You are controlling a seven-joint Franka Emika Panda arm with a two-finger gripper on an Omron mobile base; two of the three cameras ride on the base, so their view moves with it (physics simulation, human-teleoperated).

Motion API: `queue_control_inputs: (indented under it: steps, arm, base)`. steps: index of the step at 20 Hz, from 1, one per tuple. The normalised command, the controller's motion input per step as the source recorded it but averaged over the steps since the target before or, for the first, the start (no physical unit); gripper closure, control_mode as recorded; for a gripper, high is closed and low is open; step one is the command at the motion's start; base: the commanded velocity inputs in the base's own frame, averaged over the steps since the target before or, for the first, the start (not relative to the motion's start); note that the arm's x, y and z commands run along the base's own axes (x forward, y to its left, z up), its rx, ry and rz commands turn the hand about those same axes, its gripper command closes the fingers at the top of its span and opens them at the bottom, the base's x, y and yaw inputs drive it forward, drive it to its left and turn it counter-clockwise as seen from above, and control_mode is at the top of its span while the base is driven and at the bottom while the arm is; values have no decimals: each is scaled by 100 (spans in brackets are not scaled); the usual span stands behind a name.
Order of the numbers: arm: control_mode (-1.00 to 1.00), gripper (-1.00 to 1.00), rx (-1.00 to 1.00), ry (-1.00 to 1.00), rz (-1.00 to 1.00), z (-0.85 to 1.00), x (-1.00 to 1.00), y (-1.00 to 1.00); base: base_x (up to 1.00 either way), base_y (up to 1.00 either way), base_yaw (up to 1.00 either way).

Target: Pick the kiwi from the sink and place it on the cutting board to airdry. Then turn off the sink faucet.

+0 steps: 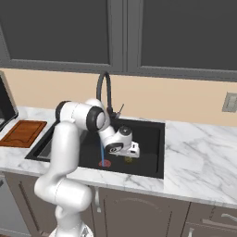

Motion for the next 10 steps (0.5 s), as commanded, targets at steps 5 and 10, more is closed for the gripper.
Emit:
queue_control_inputs:
  steps: [5, 10]
  arm:
    - [-100, -100, 0, 0, 0, -21, 19, -2]
    - [-100, -100, 0, 0, 0, -16, 19, -1]
  base:
    - [0, 0, 0]
    - [0, 0, 0]
